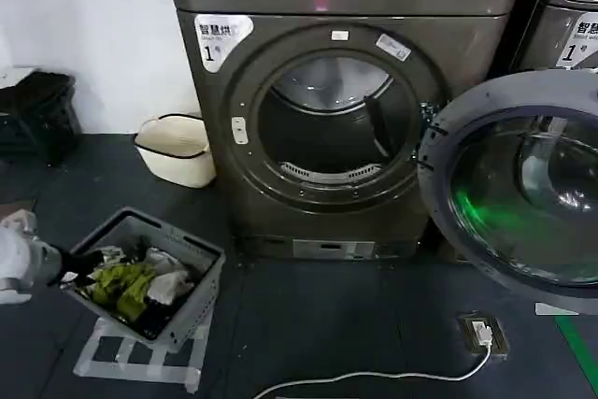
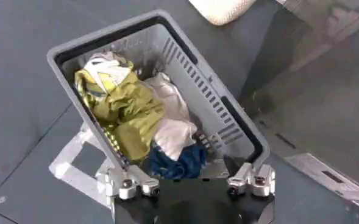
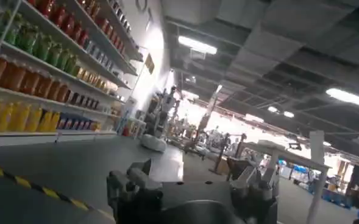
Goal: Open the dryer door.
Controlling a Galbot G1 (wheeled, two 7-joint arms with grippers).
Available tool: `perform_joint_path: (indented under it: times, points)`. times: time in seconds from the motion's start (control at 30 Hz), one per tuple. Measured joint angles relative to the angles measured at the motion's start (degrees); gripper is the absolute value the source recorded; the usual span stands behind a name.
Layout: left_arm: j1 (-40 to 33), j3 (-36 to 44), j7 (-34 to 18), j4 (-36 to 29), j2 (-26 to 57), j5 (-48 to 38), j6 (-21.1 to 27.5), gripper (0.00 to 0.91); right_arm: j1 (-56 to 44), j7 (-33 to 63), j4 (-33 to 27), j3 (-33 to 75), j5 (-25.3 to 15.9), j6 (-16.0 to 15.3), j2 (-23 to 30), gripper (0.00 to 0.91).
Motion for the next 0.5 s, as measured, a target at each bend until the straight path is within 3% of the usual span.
perform_joint_path:
  times: [0.5]
  points:
    - [-0.1, 0.1, 0.1, 0.1, 0.2, 0.1, 0.0, 0.907, 0.0, -0.2, -0.2, -0.1, -0.1, 0.3, 0.2, 0.907]
